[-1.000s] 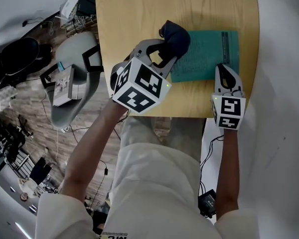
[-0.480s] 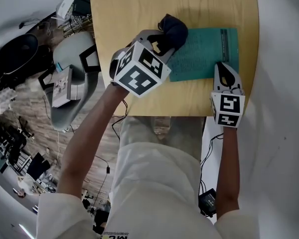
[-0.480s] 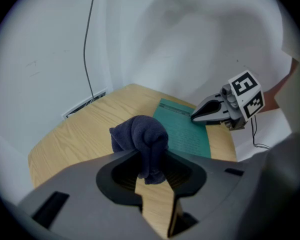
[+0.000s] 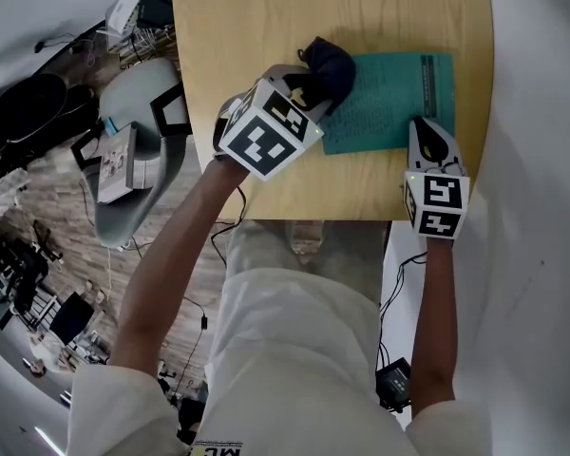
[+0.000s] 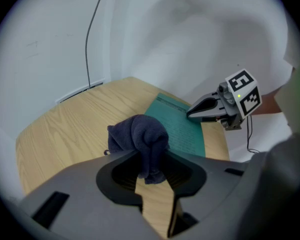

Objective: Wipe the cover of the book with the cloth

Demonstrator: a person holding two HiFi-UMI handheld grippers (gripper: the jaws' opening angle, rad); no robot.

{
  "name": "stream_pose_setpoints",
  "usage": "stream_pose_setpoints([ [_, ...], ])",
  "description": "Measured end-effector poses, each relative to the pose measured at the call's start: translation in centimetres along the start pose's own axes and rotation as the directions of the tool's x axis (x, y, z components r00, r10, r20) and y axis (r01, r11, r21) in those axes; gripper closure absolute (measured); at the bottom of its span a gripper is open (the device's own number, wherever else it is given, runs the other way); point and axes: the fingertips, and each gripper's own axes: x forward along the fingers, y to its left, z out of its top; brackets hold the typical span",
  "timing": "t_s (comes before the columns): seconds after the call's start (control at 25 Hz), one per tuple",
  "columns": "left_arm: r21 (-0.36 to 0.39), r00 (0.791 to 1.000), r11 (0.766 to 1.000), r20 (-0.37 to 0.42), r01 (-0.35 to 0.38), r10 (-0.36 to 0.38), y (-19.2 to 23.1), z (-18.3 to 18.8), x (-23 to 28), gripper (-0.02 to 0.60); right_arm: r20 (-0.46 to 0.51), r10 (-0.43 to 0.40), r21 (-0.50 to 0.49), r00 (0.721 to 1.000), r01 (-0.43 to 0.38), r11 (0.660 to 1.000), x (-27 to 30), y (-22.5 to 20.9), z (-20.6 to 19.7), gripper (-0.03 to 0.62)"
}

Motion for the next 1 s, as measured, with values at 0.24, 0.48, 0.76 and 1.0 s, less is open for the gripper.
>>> stream_pose_setpoints([
  [0.24, 0.002, 1.0, 1.0, -0.008, 0.025, -0.025, -2.3, -1.2, 0.0, 0.449, 0.0, -0.017, 0.0, 1.0, 0.017, 1.0, 0.1, 0.2, -0.1, 0.559],
  [0.48, -0.029, 0.999, 0.998, -0.001, 0.049, -0.049, -4.8, -2.7, 0.0, 0.449, 0.002, -0.005, 0.011, 1.0, 0.005, 1.0, 0.3, 0.2, -0.2, 0.559],
  [0.76, -0.047, 0.997, 0.996, -0.011, 0.075, -0.075, -7.8, -3.7, 0.3, 0.449, 0.007, -0.005, 0.006, 1.0, 0.005, 1.0, 0.3, 0.3, -0.2, 0.559],
  [1.0, -0.045, 0.994, 0.993, -0.026, 0.106, -0.108, -10.4, -4.3, 0.8, 0.449, 0.016, 0.01, 0.0, 1.0, -0.01, 1.0, 0.5, 0.4, -0.2, 0.559],
])
